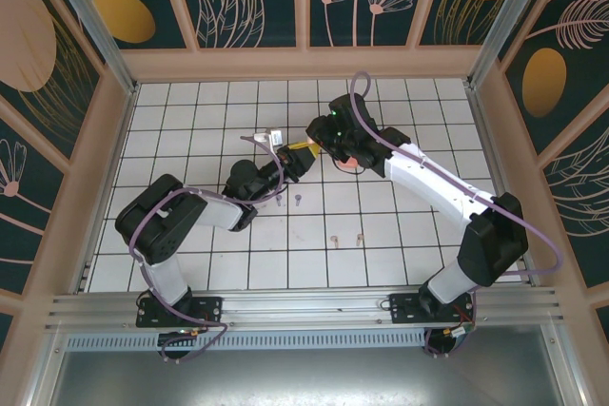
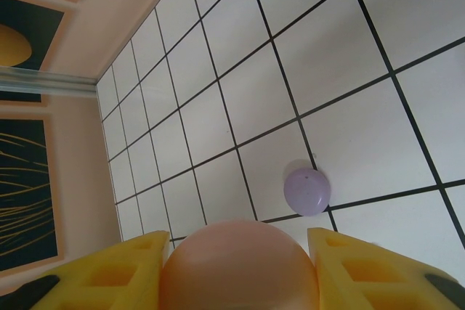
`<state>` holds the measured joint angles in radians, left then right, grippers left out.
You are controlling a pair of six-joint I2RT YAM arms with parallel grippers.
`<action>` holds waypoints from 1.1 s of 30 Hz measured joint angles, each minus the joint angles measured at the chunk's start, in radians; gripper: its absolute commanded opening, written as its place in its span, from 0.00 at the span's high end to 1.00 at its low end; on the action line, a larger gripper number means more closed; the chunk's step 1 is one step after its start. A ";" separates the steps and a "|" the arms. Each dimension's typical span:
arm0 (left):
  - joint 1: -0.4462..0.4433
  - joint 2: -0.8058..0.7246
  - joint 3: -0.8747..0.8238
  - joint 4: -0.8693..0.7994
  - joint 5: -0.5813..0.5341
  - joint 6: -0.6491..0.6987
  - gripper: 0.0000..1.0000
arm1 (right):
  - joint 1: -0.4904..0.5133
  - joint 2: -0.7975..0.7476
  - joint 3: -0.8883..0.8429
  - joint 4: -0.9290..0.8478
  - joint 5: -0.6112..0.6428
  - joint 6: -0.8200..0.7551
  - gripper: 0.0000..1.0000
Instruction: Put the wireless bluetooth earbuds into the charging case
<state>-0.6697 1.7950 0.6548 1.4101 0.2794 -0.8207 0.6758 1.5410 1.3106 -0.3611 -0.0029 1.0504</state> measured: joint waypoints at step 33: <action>0.000 0.048 0.012 0.091 -0.015 -0.046 1.00 | -0.011 -0.035 -0.048 0.066 -0.027 0.036 0.34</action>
<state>-0.6701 1.8435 0.6670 1.5009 0.2646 -0.8669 0.6651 1.5055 1.2625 -0.2947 -0.0303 1.0866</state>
